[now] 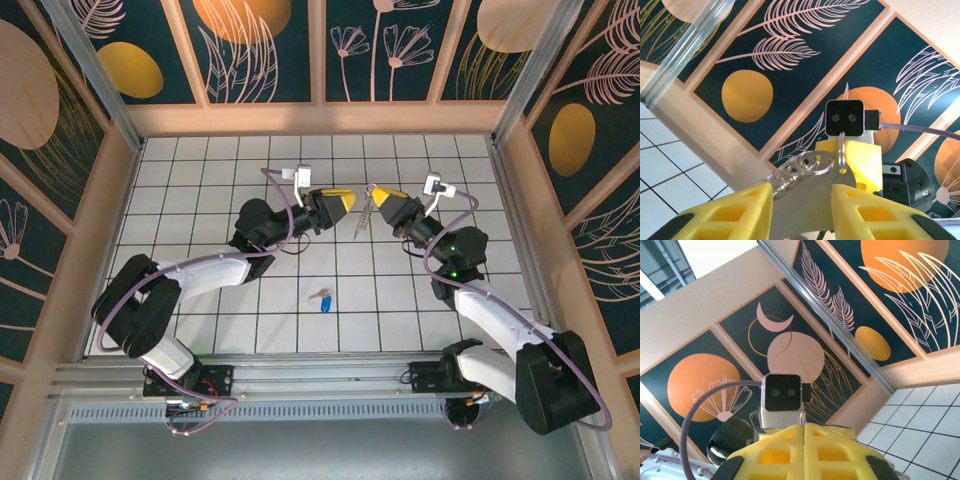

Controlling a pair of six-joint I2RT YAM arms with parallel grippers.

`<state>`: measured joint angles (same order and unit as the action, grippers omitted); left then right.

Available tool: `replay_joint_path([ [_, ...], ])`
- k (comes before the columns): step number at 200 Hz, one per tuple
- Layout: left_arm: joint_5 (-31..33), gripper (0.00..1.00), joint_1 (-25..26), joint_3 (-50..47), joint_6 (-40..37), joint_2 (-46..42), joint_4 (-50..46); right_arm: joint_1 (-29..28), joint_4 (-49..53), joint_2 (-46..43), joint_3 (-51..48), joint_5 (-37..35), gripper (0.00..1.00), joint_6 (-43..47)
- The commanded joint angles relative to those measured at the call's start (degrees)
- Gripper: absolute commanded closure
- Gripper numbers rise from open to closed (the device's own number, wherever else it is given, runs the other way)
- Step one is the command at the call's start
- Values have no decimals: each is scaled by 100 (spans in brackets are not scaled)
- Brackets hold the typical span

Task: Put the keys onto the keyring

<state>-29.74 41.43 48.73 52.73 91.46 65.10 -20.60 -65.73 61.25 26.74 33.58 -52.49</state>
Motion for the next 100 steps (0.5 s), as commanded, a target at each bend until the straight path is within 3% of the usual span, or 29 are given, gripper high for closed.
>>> replay_joint_path([
  [1, -107, 64, 97, 233, 191, 145, 533, -118, -493, 18, 67, -167, 100, -97],
  [100, 296, 62, 132, 65, 175, 84, 828, -305, -510, 151, 43, -205, 100, -39],
])
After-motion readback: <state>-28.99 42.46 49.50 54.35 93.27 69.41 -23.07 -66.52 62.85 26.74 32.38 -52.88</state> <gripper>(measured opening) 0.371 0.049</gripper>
